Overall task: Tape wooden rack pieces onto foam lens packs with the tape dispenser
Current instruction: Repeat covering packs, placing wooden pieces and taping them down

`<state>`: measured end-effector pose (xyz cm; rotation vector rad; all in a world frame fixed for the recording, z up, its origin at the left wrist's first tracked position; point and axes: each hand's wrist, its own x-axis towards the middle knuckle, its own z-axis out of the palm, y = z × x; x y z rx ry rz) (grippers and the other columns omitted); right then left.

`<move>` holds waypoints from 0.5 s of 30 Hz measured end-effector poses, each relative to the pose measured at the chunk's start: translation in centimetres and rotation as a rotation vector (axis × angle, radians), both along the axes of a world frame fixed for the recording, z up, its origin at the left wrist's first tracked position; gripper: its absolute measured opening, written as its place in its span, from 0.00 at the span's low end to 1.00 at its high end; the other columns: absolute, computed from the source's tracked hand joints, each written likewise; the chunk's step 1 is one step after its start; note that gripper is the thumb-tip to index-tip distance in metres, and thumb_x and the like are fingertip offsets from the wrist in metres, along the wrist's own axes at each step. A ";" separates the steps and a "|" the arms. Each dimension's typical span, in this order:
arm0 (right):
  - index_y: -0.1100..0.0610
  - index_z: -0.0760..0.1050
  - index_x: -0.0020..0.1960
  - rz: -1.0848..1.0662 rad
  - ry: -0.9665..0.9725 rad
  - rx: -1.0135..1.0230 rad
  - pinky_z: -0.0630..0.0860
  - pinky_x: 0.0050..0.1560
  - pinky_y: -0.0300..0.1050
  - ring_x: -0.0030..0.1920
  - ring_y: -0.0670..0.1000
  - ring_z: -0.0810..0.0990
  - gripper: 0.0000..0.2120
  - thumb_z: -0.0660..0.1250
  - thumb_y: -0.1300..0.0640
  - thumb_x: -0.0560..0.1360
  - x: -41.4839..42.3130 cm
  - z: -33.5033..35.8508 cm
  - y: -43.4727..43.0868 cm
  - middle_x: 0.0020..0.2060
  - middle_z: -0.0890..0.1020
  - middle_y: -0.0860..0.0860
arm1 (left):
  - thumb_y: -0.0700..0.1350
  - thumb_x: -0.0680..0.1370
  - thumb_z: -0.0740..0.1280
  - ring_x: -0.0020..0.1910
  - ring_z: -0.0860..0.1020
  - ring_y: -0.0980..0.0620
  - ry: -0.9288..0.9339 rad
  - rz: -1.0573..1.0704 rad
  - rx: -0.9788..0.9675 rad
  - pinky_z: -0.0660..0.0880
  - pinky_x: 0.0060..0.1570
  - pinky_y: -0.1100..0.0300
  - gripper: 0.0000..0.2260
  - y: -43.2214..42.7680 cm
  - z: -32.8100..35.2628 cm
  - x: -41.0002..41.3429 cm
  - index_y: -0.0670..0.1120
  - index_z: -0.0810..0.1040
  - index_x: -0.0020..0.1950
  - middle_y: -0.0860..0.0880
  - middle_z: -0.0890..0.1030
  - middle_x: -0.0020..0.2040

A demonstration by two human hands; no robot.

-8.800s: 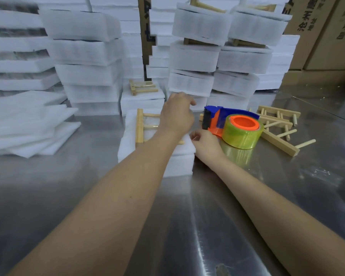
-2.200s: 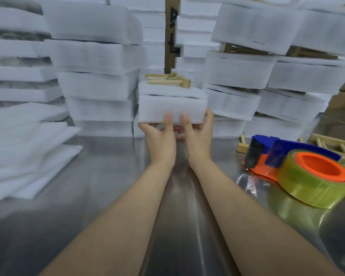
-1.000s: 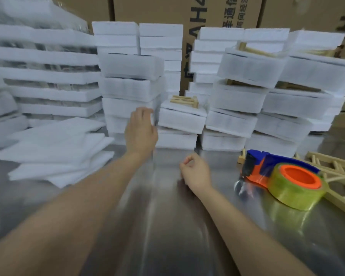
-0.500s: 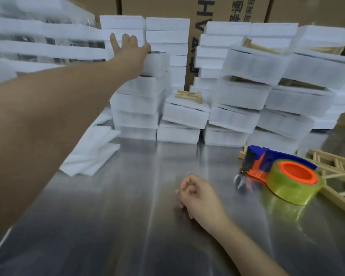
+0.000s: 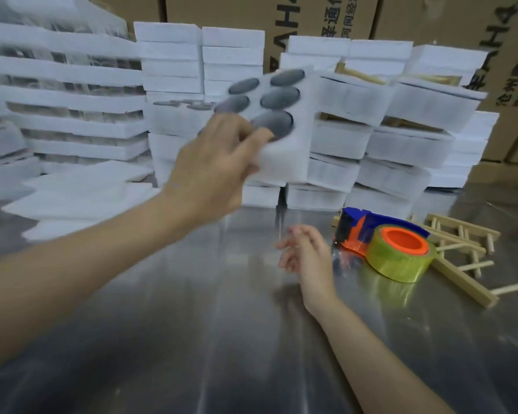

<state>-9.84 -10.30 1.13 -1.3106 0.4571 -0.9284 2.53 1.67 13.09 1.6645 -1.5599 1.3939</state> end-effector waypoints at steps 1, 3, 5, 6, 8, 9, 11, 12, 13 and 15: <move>0.56 0.74 0.44 -0.085 -0.078 0.055 0.67 0.25 0.36 0.25 0.47 0.74 0.10 0.57 0.63 0.81 -0.4 0.2 -0.8 0.30 0.81 0.50 | 0.37 0.71 0.67 0.47 0.71 0.41 -0.010 -0.037 0.072 0.65 0.30 0.56 0.19 0.3 -1.7 -1.9 0.40 0.76 0.62 0.38 0.76 0.48; 0.58 0.76 0.45 -0.181 -0.190 0.204 0.74 0.35 0.37 0.33 0.46 0.79 0.10 0.57 0.60 0.80 -1.3 0.7 -2.2 0.34 0.83 0.49 | 0.35 0.64 0.72 0.43 0.75 0.40 0.020 -0.059 0.243 0.71 0.30 0.53 0.23 0.7 -5.6 -5.4 0.39 0.79 0.60 0.39 0.77 0.46; 0.58 0.79 0.46 -0.130 -0.142 0.344 0.77 0.39 0.40 0.38 0.50 0.81 0.10 0.60 0.55 0.78 -2.0 0.6 -3.4 0.39 0.82 0.53 | 0.36 0.57 0.74 0.43 0.77 0.41 0.117 0.001 0.417 0.74 0.31 0.55 0.30 0.6 -9.2 -8.1 0.42 0.79 0.60 0.42 0.78 0.46; 0.57 0.79 0.46 -0.090 -0.071 0.364 0.78 0.42 0.43 0.40 0.53 0.82 0.09 0.62 0.54 0.77 -2.1 0.4 -3.8 0.41 0.82 0.55 | 0.36 0.56 0.74 0.43 0.77 0.42 0.150 0.037 0.465 0.73 0.31 0.56 0.31 0.5 -10.6 -9.0 0.45 0.79 0.60 0.44 0.78 0.46; 0.58 0.80 0.52 -0.098 0.123 0.199 0.76 0.58 0.51 0.55 0.56 0.81 0.09 0.65 0.56 0.76 -2.2 -0.1 -4.6 0.53 0.82 0.55 | 0.38 0.55 0.73 0.43 0.77 0.44 0.184 0.085 0.491 0.71 0.32 0.58 0.31 0.0 -12.0 -9.8 0.47 0.80 0.59 0.46 0.78 0.45; 0.57 0.80 0.55 -0.108 0.185 0.080 0.72 0.65 0.52 0.60 0.55 0.78 0.10 0.65 0.57 0.77 -2.5 0.0 -4.6 0.58 0.81 0.53 | 0.38 0.56 0.73 0.43 0.77 0.44 0.188 0.095 0.481 0.72 0.33 0.58 0.30 -0.1 -12.1 -9.8 0.47 0.80 0.59 0.47 0.78 0.45; 0.54 0.80 0.58 -0.059 0.220 -0.041 0.69 0.68 0.49 0.63 0.51 0.76 0.12 0.65 0.61 0.77 -2.9 0.3 -4.4 0.61 0.79 0.52 | 0.42 0.64 0.72 0.42 0.78 0.44 0.176 0.017 0.424 0.75 0.34 0.56 0.23 -0.1 -12.0 -8.9 0.45 0.80 0.59 0.46 0.79 0.46; 0.52 0.80 0.58 -0.015 0.219 -0.035 0.71 0.67 0.49 0.62 0.51 0.77 0.14 0.64 0.63 0.76 -2.9 0.5 -4.3 0.61 0.79 0.52 | 0.46 0.70 0.69 0.42 0.79 0.43 0.213 -0.048 0.378 0.75 0.36 0.55 0.17 0.2 -11.7 -8.1 0.44 0.81 0.58 0.46 0.80 0.46; 0.51 0.79 0.58 0.037 0.198 0.003 0.73 0.65 0.50 0.61 0.53 0.78 0.16 0.62 0.66 0.76 -3.1 0.5 -4.2 0.60 0.81 0.53 | 0.47 0.75 0.64 0.43 0.80 0.44 0.307 -0.107 0.291 0.76 0.38 0.55 0.14 0.6 -11.3 -6.9 0.43 0.81 0.57 0.46 0.80 0.47; 0.49 0.80 0.57 0.121 0.151 0.074 0.76 0.60 0.51 0.58 0.55 0.81 0.19 0.60 0.67 0.75 -3.0 0.2 -4.0 0.57 0.83 0.52 | 0.45 0.78 0.59 0.48 0.80 0.44 0.542 -0.102 0.007 0.74 0.46 0.54 0.14 1.8 -10.2 -3.1 0.43 0.80 0.56 0.47 0.80 0.52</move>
